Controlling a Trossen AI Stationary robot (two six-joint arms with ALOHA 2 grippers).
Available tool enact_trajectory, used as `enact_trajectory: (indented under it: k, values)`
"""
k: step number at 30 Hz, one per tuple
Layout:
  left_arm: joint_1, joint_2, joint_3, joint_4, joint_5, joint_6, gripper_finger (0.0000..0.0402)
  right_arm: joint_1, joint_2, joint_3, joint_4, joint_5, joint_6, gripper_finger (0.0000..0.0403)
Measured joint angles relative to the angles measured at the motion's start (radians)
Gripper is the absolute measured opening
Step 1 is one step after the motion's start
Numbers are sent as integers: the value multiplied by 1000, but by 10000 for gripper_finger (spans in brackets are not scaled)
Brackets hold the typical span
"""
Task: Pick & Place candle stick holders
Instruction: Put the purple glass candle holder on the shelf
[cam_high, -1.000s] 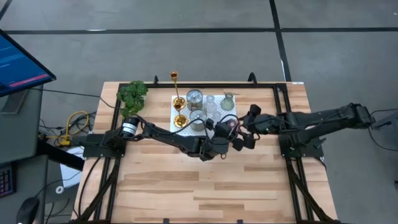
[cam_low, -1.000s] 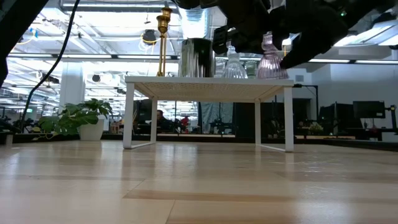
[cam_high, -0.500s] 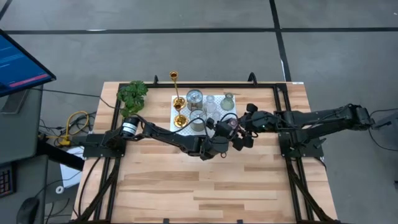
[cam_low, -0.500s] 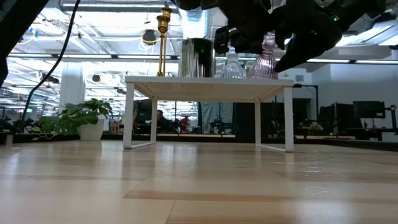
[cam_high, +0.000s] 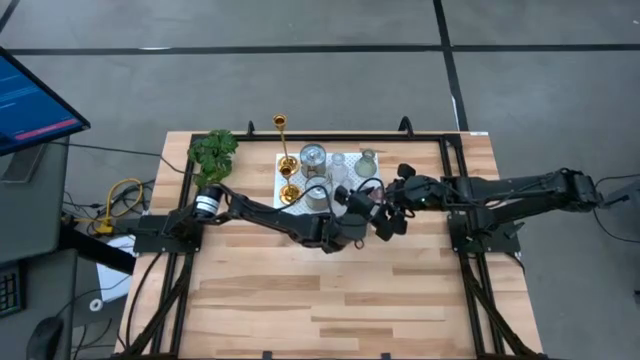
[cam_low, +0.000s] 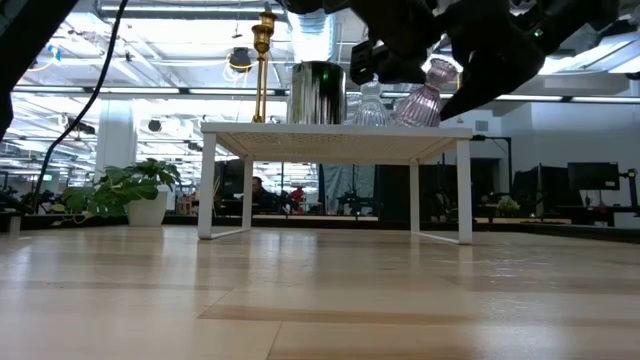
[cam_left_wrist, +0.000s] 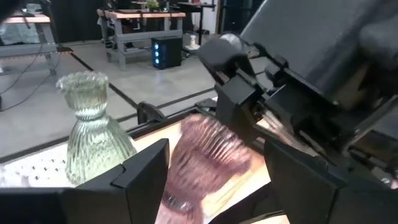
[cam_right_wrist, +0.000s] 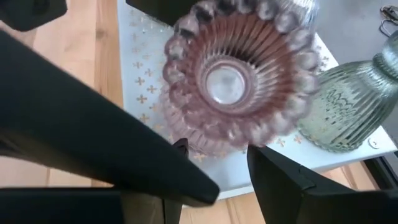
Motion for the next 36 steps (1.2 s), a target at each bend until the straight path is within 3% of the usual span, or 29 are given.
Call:
enact_trajectory:
  k: [9,22,29,32,36]
  values:
    - [-9,-43,2,3,106,8,271,-15,-57,0,-36,14,2,152]
    - [-6,-72,0,3,83,29,270,-25,-53,0,14,-22,1,133]
    - [-35,-161,0,-4,160,35,255,-15,-124,96,-128,-24,-10,127]
    - [-89,-247,0,-6,176,77,241,9,-163,196,-225,-26,-80,128]
    - [-182,-371,0,-34,172,132,208,40,-145,308,-377,-21,-330,132]
